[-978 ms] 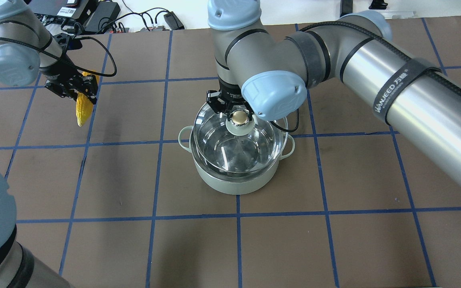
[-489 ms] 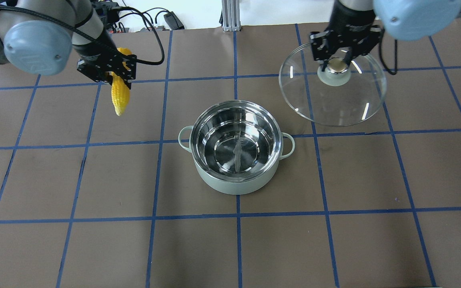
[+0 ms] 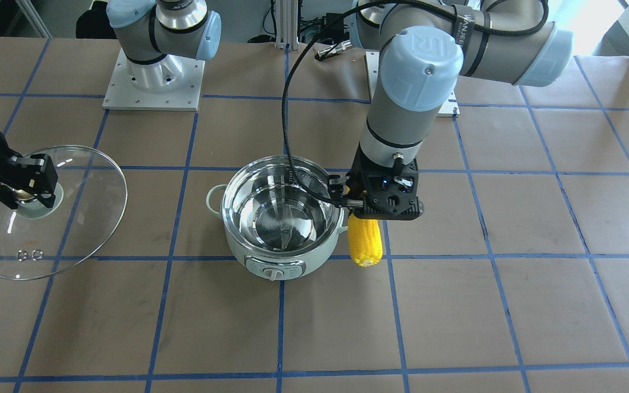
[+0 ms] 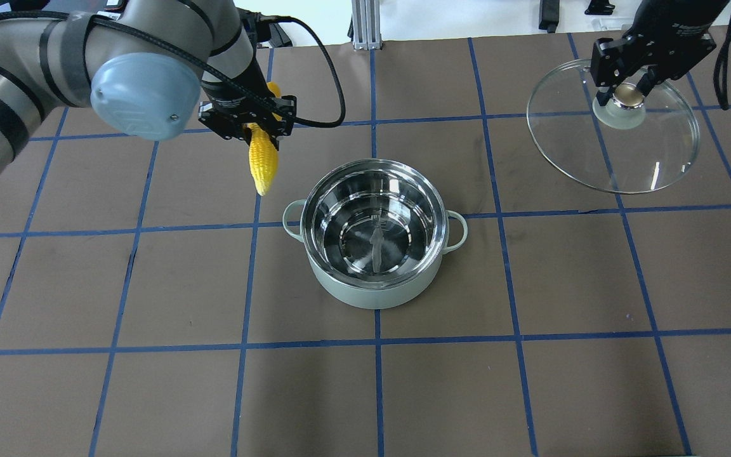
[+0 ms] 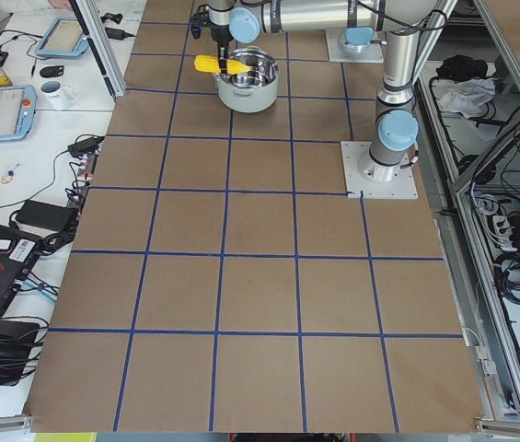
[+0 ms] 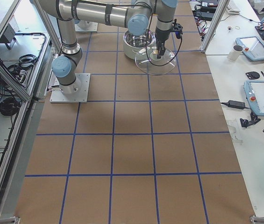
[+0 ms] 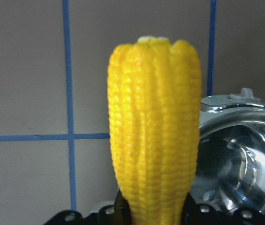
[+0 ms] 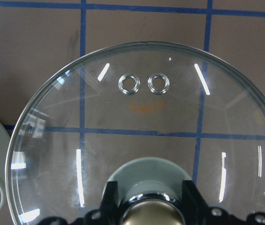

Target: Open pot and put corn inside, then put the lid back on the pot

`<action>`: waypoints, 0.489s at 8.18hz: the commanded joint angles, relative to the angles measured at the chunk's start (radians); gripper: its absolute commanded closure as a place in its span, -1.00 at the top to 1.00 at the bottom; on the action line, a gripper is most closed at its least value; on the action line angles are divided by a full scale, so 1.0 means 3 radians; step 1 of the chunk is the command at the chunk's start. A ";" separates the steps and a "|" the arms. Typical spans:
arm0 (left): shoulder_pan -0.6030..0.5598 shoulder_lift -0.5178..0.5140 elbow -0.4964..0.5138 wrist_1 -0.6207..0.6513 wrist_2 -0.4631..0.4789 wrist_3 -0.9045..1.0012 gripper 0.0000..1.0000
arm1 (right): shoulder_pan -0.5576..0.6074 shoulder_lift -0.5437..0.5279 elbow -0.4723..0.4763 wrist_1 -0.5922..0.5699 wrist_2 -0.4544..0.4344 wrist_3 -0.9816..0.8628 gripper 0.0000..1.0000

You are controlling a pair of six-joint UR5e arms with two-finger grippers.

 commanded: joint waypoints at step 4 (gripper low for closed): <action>-0.0565 -0.0181 -0.0032 -0.0020 -0.0272 -0.0461 -1.00 | -0.0065 -0.0003 0.0024 0.0016 0.0009 -0.0092 -0.67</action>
